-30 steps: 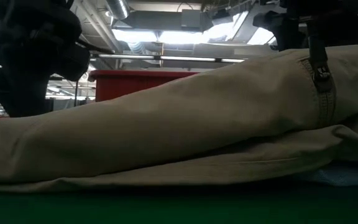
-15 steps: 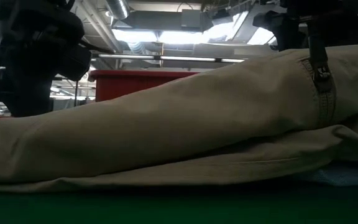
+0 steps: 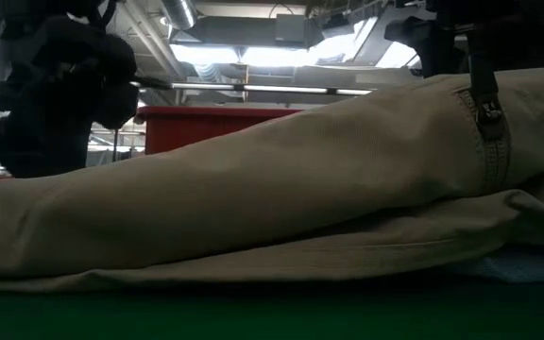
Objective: Fold Laundry from Bin
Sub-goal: Fold the light brown shorts from the red laundry basket
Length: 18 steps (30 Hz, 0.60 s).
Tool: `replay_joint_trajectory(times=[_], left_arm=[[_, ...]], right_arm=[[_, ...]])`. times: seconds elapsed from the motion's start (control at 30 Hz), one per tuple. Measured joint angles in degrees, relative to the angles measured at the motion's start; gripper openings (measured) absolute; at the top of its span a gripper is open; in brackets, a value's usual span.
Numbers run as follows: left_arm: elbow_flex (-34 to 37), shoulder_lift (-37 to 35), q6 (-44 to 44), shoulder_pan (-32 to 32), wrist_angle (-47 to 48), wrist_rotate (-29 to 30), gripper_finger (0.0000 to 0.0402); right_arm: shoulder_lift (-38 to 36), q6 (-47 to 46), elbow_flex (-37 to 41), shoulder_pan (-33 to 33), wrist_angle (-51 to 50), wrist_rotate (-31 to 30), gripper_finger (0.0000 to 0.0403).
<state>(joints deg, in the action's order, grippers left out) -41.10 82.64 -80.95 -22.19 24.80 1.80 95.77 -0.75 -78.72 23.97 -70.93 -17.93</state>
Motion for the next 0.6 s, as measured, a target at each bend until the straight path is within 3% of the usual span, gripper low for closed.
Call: replay_joint_trajectory(times=[0.17, 0.33, 0.6], left_arm=[[0.0, 2.5, -0.1, -0.7, -2.2, -0.3, 0.0218], [0.0, 6.0, -0.7, -2.3, -7.7, 0.2, 0.0215], [-0.3, 9.6, -9.9, -4.1, -8.9, 2.2, 0.0208]], right_arm=[[0.0, 0.0, 0.0, 0.0, -0.1, 0.0, 0.0160], [0.0, 0.0, 0.0, 0.0, -0.2, 0.0, 0.0160], [0.0, 0.0, 0.0, 0.0, -1.0, 0.0, 0.0160]])
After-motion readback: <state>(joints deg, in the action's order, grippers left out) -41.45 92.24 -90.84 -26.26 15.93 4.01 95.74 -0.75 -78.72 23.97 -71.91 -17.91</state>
